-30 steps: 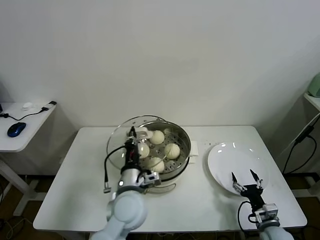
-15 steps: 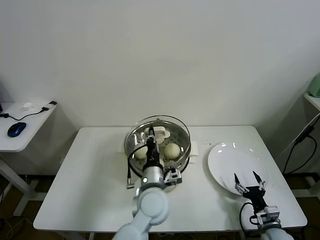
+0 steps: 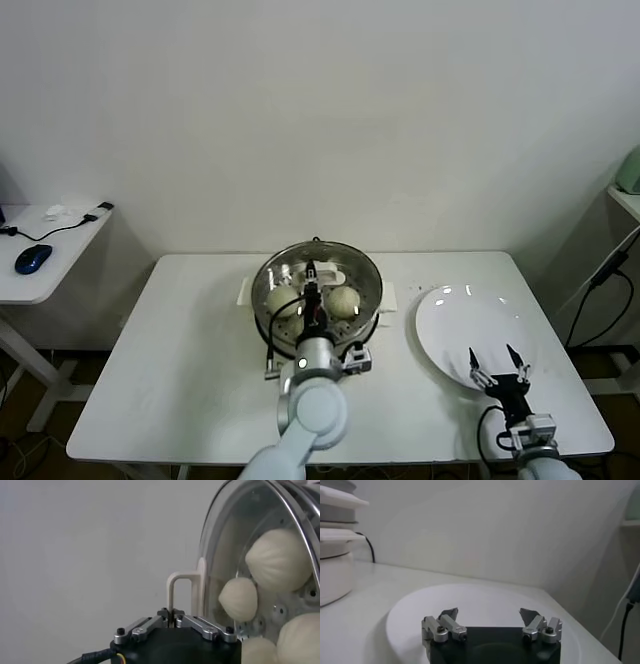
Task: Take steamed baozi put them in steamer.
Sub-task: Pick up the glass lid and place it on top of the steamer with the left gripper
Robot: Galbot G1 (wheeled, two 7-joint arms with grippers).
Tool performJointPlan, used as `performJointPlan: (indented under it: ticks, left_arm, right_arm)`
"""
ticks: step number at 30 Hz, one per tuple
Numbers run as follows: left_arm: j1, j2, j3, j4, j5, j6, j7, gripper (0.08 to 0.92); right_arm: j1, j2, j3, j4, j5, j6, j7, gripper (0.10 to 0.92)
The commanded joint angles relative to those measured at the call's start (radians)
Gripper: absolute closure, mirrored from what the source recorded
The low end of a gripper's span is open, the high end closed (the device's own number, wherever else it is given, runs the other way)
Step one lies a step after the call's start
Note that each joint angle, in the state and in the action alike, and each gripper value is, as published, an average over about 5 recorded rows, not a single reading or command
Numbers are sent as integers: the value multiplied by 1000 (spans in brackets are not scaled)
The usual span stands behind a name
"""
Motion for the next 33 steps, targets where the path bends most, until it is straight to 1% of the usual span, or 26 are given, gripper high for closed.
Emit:
performJointPlan:
  ticks: [1, 13, 16, 18, 20, 26, 31, 33]
  left_arm:
    - [-5, -5, -4, 41, 12, 12, -9, 861]
    - [8, 1, -14, 44, 21, -5, -17, 861]
    - [9, 8, -17, 40, 29, -13, -16, 849]
    - [9, 15, -17, 33, 25, -16, -12, 812]
    - [9, 26, -10, 13, 3, -15, -4, 752]
    - [17, 67, 37, -100, -122, -10, -5, 579]
    - [71, 101, 43, -208, -225, -37, -53, 441]
    - [107, 126, 24, -252, -300, -77, -100, 380]
  right_arm:
    - [4, 7, -3, -19, -8, 14, 5, 203]
    - [11, 15, -5, -21, -27, 37, 9, 203]
    - [10, 16, -4, -17, -31, 36, 11, 203]
    - [9, 15, -4, -12, -31, 32, 10, 203]
    - [8, 12, -3, -5, -29, 21, 8, 203]
    - [-3, -5, -8, 39, 21, -26, 39, 203]
    - [-19, -16, -8, 75, 39, -25, 45, 203]
    - [-21, -16, -5, 86, 42, -14, 37, 203]
